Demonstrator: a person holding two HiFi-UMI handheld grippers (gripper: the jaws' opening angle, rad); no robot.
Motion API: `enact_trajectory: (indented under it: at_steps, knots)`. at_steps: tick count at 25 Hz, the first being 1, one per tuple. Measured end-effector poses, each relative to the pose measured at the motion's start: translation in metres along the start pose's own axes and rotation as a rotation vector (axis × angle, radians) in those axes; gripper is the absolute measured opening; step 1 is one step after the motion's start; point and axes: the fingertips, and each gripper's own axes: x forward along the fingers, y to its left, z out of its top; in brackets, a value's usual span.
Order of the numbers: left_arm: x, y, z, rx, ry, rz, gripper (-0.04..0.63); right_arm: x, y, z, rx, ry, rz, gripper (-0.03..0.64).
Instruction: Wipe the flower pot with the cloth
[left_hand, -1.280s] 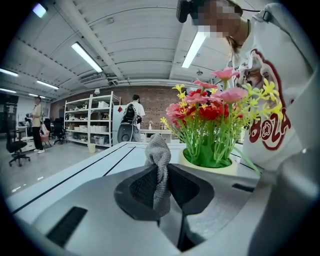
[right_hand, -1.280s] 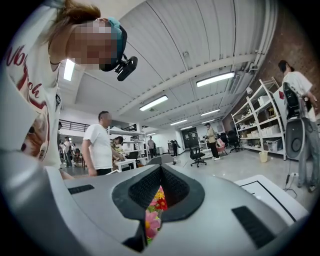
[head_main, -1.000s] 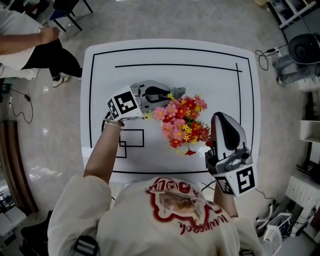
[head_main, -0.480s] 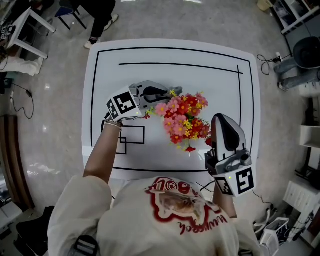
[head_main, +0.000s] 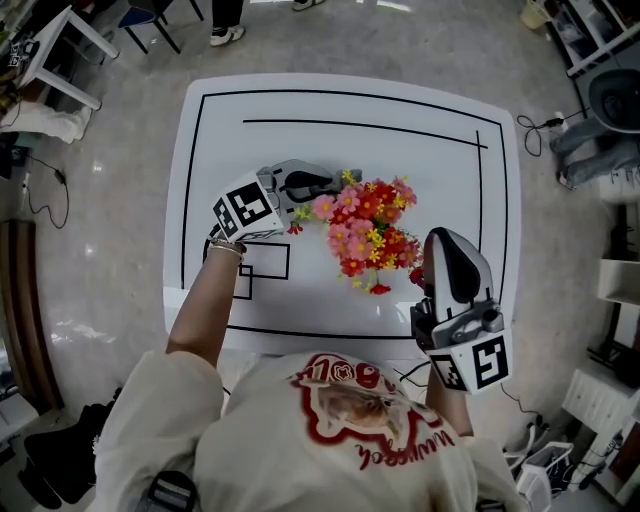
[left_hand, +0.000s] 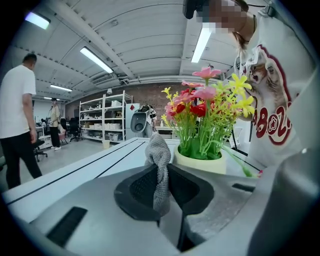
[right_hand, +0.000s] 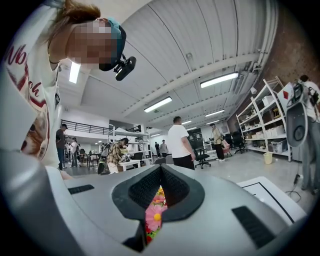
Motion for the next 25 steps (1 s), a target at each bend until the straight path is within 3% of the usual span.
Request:
enact_trajectory:
  at_steps: [25]
  knots:
    - [-0.015,-0.013,-0.007,-0.042,0.009,0.105,0.055,-0.024,0.007,0.002,-0.005,0.005,0.038,-0.002]
